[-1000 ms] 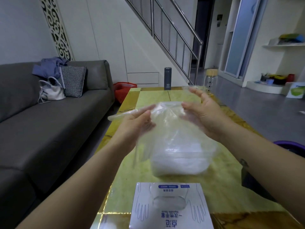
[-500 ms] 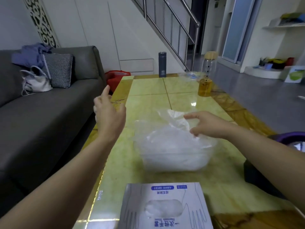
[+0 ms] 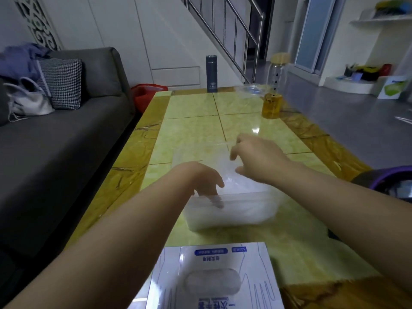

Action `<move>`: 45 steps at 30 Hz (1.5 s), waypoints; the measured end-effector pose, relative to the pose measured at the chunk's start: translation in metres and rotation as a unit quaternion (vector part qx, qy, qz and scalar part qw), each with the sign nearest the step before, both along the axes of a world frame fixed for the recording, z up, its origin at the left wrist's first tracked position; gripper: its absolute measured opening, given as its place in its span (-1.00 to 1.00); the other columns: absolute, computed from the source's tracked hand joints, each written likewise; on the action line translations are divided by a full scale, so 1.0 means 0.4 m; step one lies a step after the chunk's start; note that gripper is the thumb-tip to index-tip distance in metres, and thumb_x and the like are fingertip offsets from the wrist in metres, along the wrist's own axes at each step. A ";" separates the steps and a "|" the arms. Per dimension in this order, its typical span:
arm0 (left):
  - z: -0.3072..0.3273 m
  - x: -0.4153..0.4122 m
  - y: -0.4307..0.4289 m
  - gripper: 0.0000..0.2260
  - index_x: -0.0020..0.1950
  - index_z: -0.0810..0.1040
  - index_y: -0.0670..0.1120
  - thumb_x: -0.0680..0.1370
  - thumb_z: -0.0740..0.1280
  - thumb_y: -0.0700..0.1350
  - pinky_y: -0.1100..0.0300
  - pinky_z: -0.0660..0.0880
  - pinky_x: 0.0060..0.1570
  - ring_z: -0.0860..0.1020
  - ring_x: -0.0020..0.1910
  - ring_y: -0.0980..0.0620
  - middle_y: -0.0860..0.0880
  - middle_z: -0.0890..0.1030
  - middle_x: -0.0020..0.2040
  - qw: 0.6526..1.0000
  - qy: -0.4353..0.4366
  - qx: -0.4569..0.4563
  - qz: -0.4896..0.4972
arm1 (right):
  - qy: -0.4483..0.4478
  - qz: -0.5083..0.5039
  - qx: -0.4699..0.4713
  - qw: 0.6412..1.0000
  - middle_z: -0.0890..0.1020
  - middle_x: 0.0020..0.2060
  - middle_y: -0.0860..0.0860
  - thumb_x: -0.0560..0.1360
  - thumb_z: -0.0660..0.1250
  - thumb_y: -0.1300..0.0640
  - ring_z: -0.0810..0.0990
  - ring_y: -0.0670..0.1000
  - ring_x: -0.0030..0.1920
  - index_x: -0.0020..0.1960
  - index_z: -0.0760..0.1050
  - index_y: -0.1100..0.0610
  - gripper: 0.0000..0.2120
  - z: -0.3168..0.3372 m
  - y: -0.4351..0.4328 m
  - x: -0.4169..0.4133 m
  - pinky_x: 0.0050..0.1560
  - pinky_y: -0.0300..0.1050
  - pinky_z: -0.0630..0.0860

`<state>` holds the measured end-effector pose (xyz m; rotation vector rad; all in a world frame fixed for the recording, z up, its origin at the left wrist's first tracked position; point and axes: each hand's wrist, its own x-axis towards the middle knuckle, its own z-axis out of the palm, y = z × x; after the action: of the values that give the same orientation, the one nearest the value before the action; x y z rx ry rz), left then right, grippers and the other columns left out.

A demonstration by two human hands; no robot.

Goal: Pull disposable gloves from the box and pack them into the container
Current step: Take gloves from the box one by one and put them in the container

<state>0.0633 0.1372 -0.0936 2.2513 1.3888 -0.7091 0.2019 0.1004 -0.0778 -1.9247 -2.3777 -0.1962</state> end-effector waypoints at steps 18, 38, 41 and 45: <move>0.079 -0.078 -0.110 -0.60 0.41 0.37 0.03 0.57 0.30 -0.03 0.20 0.47 0.15 0.55 0.09 0.10 0.04 0.57 0.20 0.955 -0.247 0.162 0.011 | 0.199 0.060 -0.050 0.977 0.54 -0.19 -0.17 0.49 0.39 0.03 0.51 -0.16 -0.20 0.20 0.55 0.01 -0.72 0.054 -0.103 0.009 -0.14 -0.25 0.45; -0.090 -0.269 -0.421 -0.31 0.49 0.22 0.13 0.43 0.43 0.16 0.01 0.17 0.43 0.11 0.49 -0.06 0.02 0.11 0.53 0.984 -0.151 0.095 0.011 | 0.019 0.213 -0.097 0.972 0.48 0.08 -0.10 0.58 0.24 0.03 0.47 -0.06 -0.03 0.07 0.56 0.01 -0.84 -0.016 -0.373 -0.129 -0.12 -0.14 0.39; -0.091 -0.264 -0.424 -0.25 0.52 0.16 0.05 0.43 0.41 0.19 0.00 0.17 0.44 0.09 0.49 -0.05 0.02 0.10 0.54 0.986 -0.129 0.105 0.006 | 0.020 0.227 -0.045 0.973 0.48 0.09 -0.10 0.59 0.20 0.07 0.50 -0.03 0.04 0.09 0.53 0.03 -0.84 0.042 -0.376 -0.130 -0.13 -0.15 0.38; -0.086 -0.257 -0.427 -0.24 0.52 0.18 0.01 0.42 0.42 0.19 0.02 0.20 0.43 0.15 0.46 -0.06 0.04 0.14 0.52 0.987 -0.126 0.099 0.010 | 0.099 0.211 0.059 0.971 0.49 -0.03 -0.10 0.58 0.23 0.10 0.50 -0.04 -0.02 0.03 0.52 0.06 -0.89 0.147 -0.366 -0.108 -0.09 -0.08 0.47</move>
<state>-0.0394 -0.0336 -0.1280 2.3761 1.4055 -0.2752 0.1586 -0.0461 -0.0189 -1.2830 -2.5010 -0.1074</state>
